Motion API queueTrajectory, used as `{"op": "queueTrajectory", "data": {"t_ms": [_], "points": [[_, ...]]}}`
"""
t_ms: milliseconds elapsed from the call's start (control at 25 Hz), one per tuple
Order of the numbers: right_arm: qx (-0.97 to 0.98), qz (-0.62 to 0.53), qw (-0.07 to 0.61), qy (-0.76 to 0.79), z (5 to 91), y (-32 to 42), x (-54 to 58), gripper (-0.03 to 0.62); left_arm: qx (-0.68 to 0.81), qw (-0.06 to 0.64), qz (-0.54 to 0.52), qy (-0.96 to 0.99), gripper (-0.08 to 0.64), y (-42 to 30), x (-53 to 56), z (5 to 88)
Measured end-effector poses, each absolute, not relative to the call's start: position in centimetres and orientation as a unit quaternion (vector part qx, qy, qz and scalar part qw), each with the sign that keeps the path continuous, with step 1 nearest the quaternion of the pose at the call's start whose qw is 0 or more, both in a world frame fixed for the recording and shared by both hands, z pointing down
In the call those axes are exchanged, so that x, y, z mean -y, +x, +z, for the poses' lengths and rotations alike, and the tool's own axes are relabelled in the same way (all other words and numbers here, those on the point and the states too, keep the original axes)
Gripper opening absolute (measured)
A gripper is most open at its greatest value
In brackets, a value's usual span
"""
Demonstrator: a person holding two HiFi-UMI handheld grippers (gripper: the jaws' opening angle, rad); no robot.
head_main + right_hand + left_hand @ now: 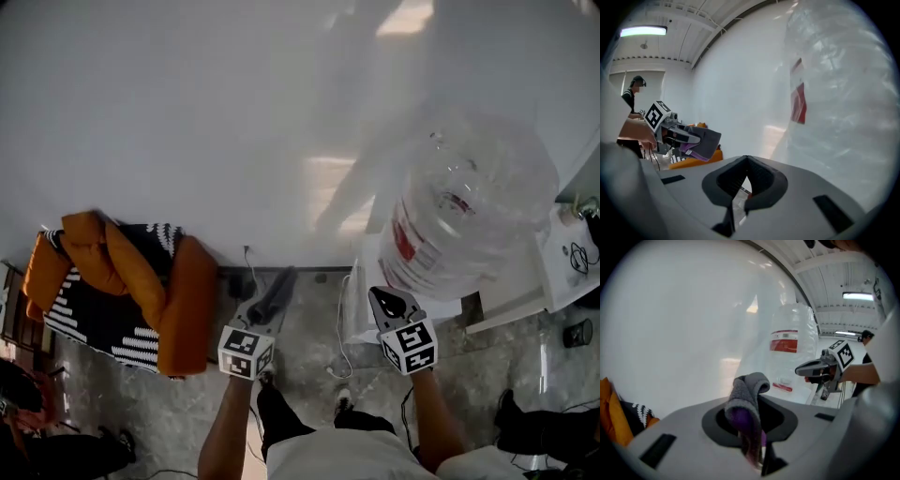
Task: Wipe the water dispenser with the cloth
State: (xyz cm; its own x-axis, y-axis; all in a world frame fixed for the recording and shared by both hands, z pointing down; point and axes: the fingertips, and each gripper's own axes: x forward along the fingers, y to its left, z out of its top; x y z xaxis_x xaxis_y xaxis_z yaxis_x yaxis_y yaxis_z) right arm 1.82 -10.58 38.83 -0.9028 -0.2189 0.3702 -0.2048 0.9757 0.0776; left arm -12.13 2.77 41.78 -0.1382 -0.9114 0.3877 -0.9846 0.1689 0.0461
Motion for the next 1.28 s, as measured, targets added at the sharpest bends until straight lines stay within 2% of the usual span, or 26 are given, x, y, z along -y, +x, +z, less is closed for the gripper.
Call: {"op": "queueTrajectory", "data": {"t_ms": [520,880,1280], "points": [[0.915,0.080,0.236,0.317,44.5,-1.2,14.8,0.015,0.610,0.246,0.144,0.739,0.071,-21.5,8.6,52.3],[0.869,0.173,0.222,0.407,48.5,2.2,13.5,0.015,0.524,0.303,0.145,0.782,0.071,-18.5,16.2,63.3],[0.863,0.200,0.255,0.387,56.0,3.7,8.4,0.015,0.492,0.405,0.172,0.751,0.071,-13.6,20.2,78.9]]}}
